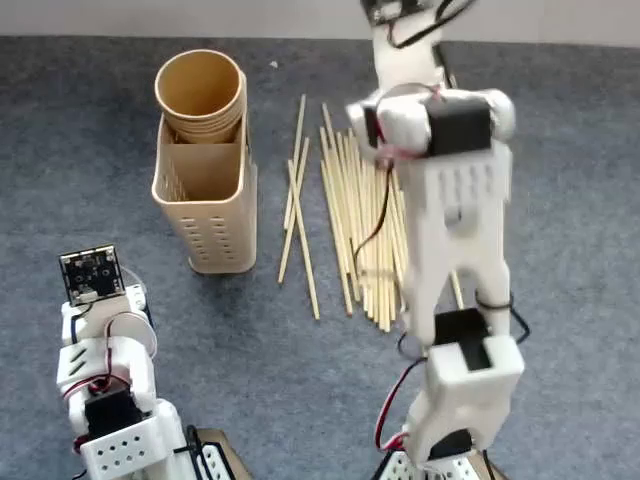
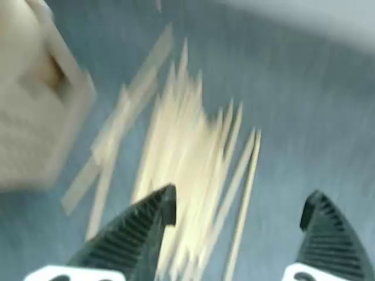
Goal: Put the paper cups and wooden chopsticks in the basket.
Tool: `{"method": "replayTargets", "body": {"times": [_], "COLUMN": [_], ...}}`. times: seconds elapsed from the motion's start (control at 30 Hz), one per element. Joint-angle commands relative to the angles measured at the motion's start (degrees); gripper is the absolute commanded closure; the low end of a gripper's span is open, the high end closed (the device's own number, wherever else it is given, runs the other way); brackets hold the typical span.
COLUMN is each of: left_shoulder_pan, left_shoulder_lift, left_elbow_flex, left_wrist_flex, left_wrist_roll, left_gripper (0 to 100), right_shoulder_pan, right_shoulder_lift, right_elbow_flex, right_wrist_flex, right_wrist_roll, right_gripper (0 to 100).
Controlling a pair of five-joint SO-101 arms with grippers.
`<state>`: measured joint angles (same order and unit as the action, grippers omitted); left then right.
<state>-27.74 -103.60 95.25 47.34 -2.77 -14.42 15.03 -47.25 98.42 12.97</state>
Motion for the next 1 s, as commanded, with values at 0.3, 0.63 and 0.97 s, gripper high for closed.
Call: {"method": "replayTargets", "body": {"times": [0.3,0.63,0.97], "left_shoulder_pan": [0.9,2.4,2.5], "left_shoulder_lift": [-0.6,-0.6,-0.6], "left_elbow_flex": [-0.1,0.1,0.3], "left_wrist_flex": [-0.9,-0.8,-0.8], "left_wrist_roll": [0.8,0.8,0.8], "left_gripper": [89,89,89], "right_shoulder_pan": [4.2,-0.4,0.5], "right_shoulder_lift": [0.5,0.5,0.5], "right_elbow_flex": [53.0,64.7,64.7], "right_wrist_flex": [-33.5,-44.4,-44.7], "right_wrist_roll": [-0.1,-0.8,-0.8], "right_gripper": [66.3,76.5,87.7]}}
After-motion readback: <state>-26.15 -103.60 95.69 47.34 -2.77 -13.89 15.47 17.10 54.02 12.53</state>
